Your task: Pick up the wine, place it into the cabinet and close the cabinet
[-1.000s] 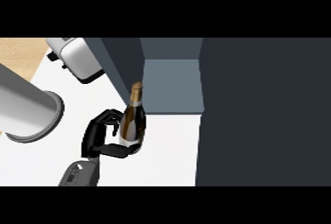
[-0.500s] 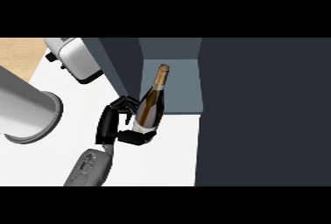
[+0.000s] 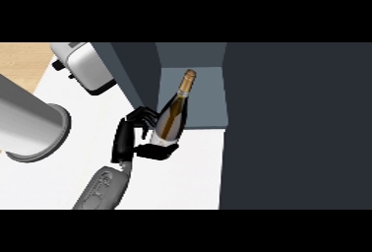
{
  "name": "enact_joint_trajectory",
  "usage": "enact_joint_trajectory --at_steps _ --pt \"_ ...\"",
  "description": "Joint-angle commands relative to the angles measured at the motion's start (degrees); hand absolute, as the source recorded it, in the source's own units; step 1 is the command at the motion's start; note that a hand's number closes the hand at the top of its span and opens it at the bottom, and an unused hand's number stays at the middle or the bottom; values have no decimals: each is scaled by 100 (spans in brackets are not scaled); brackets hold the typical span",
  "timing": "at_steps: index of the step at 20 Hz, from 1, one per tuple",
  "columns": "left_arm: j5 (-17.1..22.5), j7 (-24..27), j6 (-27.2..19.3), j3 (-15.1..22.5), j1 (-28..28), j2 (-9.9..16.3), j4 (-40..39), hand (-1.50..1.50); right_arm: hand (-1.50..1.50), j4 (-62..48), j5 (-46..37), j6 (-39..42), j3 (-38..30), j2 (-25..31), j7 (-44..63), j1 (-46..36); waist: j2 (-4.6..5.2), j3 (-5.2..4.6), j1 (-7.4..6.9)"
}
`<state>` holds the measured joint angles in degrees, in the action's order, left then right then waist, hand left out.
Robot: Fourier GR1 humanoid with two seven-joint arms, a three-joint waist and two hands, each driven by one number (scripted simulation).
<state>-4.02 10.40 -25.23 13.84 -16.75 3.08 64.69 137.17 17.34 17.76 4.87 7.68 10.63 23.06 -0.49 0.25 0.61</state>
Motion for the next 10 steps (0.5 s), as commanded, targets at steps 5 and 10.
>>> enact_joint_trajectory --at_steps 5,10 --pt "231 -574 -420 506 -1193 -289 -463 150 -150 452 496 113 -163 68 55 159 68 -27 210" --pt "-137 -1047 -937 820 -1405 -287 -721 150 -150 262 511 164 -225 107 -18 60 90 -20 301"
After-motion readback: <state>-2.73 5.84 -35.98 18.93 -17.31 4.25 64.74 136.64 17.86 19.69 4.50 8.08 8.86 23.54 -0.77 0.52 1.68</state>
